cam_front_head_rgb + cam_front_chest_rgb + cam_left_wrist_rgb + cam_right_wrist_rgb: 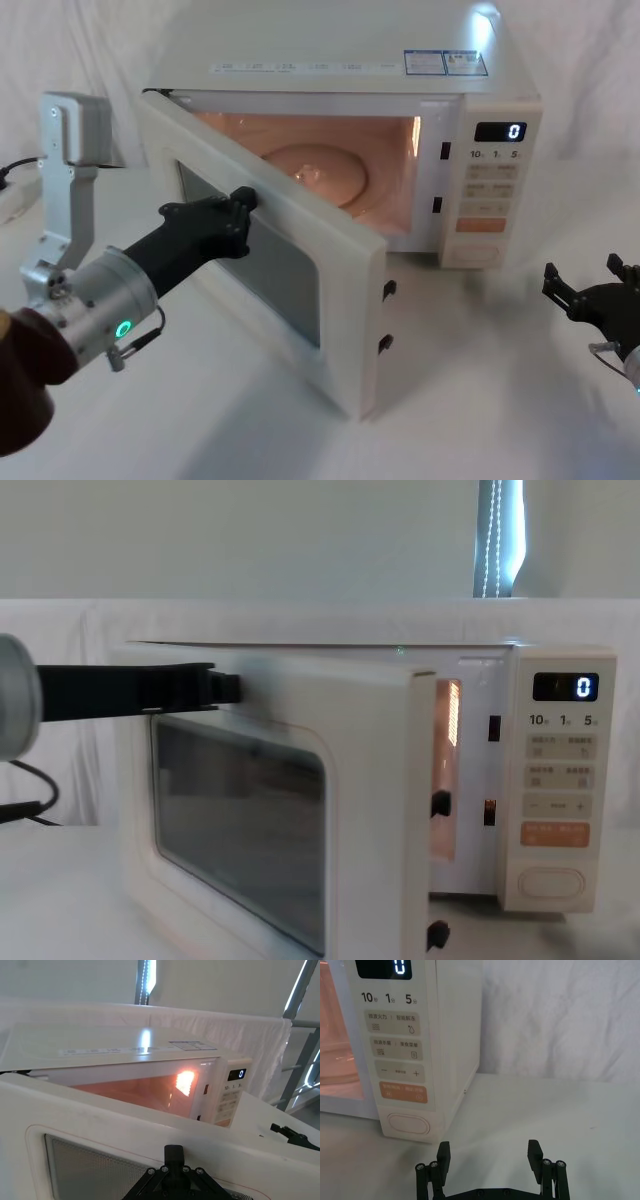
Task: Press the button to open the microwave door with one hand; close the microwave door with the other hand.
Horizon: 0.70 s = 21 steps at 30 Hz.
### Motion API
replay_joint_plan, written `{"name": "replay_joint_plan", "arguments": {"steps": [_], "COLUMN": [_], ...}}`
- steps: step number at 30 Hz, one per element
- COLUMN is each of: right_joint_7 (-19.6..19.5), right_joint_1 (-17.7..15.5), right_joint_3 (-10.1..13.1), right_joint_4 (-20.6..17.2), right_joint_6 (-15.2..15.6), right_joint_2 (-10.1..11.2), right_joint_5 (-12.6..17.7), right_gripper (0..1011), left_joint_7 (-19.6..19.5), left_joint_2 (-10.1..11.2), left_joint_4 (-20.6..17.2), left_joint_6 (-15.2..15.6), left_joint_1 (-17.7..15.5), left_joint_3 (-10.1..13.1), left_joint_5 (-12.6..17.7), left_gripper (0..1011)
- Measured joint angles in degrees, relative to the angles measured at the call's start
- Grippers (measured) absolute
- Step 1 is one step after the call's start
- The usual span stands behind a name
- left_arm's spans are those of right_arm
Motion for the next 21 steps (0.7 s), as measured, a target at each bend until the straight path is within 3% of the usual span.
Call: {"name": "replay_joint_plan", "arguments": {"steps": [21], "right_joint_7": [0.0], "right_joint_1": [0.0], "right_joint_3": [0.0], "right_joint_4": [0.0], "right_joint_6": [0.0], "right_joint_2": [0.0], "right_joint_5": [0.0], "right_gripper": [1002], "left_joint_7": [1.94], "left_joint_2": [-5.82], "left_joint_4": [8.35], "left_joint_6": [-0.24], "left_joint_1": [-7.04], "left_joint_3": [4.05], "left_joint_5": [6.47], "left_gripper": [0]}}
